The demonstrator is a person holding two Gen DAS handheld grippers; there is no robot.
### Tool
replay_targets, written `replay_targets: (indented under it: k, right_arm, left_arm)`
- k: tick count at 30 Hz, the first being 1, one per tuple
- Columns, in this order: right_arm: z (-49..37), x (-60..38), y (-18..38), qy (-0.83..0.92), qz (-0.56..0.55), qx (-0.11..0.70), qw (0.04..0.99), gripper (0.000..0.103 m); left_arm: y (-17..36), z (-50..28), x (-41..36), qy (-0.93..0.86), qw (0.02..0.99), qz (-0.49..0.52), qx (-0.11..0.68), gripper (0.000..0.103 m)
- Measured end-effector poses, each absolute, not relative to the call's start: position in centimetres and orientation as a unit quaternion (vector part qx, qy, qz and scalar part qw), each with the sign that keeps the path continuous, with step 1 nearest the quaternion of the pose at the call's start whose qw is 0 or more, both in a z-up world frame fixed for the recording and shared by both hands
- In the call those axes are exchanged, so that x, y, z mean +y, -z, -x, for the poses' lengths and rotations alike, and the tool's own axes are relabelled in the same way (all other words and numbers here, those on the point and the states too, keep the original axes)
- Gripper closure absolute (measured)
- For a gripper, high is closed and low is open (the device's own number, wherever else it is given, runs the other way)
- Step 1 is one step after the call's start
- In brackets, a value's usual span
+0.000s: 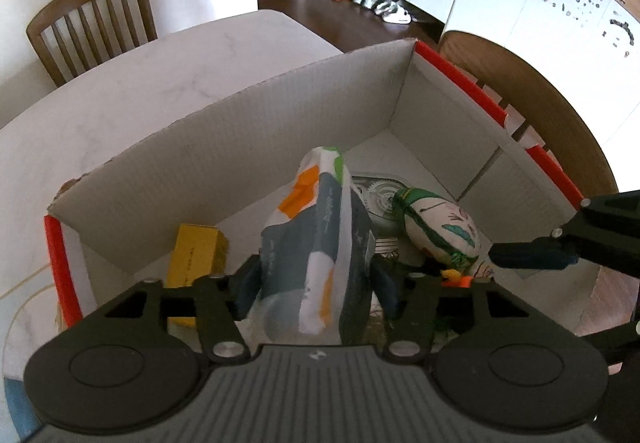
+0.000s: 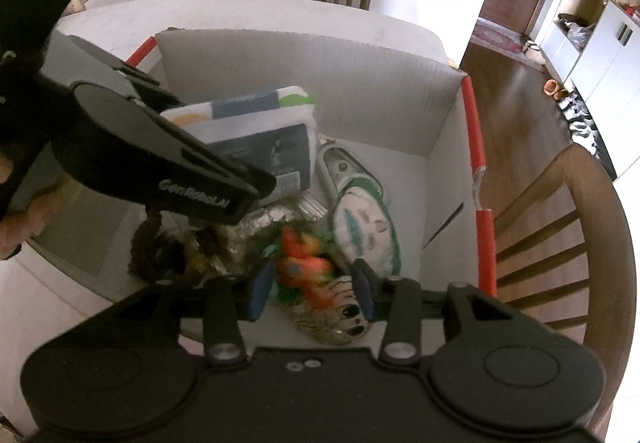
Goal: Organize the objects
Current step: 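Open both tools to release the tissue pack and dragon keychain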
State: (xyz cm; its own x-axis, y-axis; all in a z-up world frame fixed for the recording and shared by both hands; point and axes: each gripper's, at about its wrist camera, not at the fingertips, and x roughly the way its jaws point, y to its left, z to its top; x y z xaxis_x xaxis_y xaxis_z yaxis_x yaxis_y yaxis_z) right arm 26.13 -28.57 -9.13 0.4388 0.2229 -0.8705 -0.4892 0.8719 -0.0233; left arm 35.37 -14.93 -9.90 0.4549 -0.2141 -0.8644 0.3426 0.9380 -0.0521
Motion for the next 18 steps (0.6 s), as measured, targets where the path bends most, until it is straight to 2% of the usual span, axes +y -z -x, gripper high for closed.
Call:
replay_targets:
  k: [4,8,18]
  right_arm:
    - [-25.8,-28.8,8.6,-0.21,0.134,0.48,0.841,0.052]
    - [-25.3,-29.0,7.8,-0.206,0.128,0.472,0.847,0.05]
    - [-23.0,-28.6,5.1,-0.195,0.112,0.444,0.867,0.045]
  left_arm:
    - [9.2,-34.7,-14.4,0.164,0.856,-0.05,0.488,0.042]
    - [8.3,-33.6,-13.8,0.167,0.863,-0.044,0.475,0.034]
    - [5.2,-30.3,-11.6,0.172,0.884,-0.031,0.434,0.034]
